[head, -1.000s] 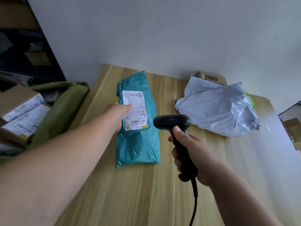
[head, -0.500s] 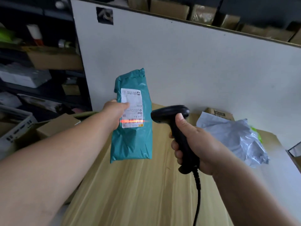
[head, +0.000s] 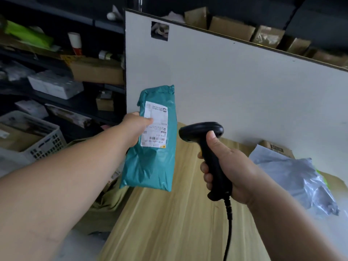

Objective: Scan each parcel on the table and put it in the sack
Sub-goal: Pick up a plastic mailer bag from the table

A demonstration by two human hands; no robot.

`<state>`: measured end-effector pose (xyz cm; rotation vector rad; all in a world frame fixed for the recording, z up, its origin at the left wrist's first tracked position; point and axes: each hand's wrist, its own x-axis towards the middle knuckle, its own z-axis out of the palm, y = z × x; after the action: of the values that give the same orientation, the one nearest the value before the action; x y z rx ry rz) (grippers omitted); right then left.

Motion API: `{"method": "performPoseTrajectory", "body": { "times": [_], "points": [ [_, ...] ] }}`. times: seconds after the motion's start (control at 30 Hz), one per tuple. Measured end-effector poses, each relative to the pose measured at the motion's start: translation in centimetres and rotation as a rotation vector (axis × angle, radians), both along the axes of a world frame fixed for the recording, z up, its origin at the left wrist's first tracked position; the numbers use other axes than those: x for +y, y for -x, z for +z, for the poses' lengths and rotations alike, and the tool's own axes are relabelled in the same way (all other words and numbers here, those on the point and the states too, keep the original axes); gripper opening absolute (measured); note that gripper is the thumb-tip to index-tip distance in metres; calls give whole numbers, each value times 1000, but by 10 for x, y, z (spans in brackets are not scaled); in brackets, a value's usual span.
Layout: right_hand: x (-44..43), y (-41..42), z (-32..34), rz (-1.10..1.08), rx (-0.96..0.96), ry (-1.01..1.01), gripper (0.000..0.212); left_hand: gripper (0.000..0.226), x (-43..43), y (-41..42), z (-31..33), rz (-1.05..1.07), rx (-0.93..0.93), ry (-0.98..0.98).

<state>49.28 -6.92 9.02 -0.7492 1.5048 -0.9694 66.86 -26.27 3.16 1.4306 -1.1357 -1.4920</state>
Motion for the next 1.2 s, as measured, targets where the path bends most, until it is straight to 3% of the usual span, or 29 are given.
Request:
{"method": "performPoseTrajectory", "body": {
  "times": [0.13,0.3,0.43,0.6,0.77,0.87,0.93,1.07,1.2],
  "points": [
    [-17,-21,-8,29,-15,-25,85,13,-26,-51,4,7,-229,100],
    [-39,-42,-21,44,-31,-73,85,12,-59,-104,-5,-5,-559,85],
    [-50,-48,-33,42,-35,-123,92,27,-74,-118,-33,-74,-560,-30],
    [-55,-47,-44,30,-11,-170,92,70,-69,-117,-72,-114,-563,-45],
    [-55,-45,-45,19,13,-181,92,54,-59,-114,-95,-280,-809,23],
    [-50,-41,-45,8,24,-171,92,73,-50,-110,-90,-323,-1112,117],
    [-41,-36,-44,-2,27,-161,91,80,-42,-100,-85,-342,-1211,250],
    [-15,-11,-45,-63,42,-156,74,84,-15,-57,-75,-474,-1204,533],
    [20,35,-45,-115,70,-145,72,83,25,7,-62,-618,-1133,652]
  ]
}}
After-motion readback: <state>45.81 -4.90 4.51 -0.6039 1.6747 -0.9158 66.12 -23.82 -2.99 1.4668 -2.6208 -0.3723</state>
